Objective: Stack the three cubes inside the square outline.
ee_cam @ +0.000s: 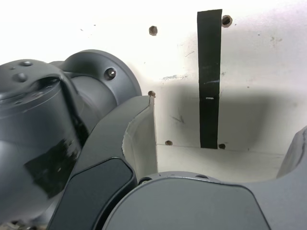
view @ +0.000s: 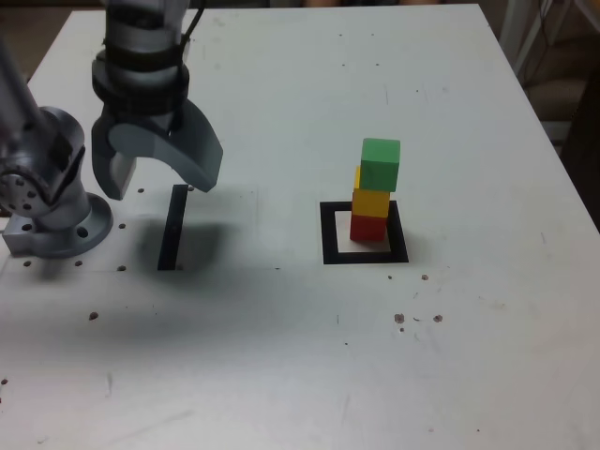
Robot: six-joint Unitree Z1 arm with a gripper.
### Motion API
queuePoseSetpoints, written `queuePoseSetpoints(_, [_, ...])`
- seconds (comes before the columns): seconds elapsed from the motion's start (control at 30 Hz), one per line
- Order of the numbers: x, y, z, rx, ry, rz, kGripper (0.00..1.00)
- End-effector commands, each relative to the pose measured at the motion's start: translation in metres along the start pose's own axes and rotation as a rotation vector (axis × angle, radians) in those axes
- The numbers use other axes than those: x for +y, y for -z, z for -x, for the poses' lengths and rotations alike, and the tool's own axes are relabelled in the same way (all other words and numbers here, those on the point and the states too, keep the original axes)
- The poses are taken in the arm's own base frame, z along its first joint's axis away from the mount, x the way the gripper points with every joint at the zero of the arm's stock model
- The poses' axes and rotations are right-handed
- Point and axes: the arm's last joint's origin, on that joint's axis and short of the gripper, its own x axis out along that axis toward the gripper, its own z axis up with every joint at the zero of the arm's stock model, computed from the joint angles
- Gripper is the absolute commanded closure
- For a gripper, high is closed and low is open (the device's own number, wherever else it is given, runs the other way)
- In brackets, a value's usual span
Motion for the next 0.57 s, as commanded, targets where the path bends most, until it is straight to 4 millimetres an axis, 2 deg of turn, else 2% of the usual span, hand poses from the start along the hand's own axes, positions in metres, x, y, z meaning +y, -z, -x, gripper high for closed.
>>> queuePoseSetpoints(0.0, [0.000, 0.001, -0.003, -0.009, 0.005, 0.006, 0.01])
queuePoseSetpoints(0.27, [0.000, -0.001, -0.027, -0.032, 0.022, 0.011, 0.01])
queuePoseSetpoints(0.53, [-0.001, -0.003, -0.032, -0.037, 0.030, 0.011, 0.01])
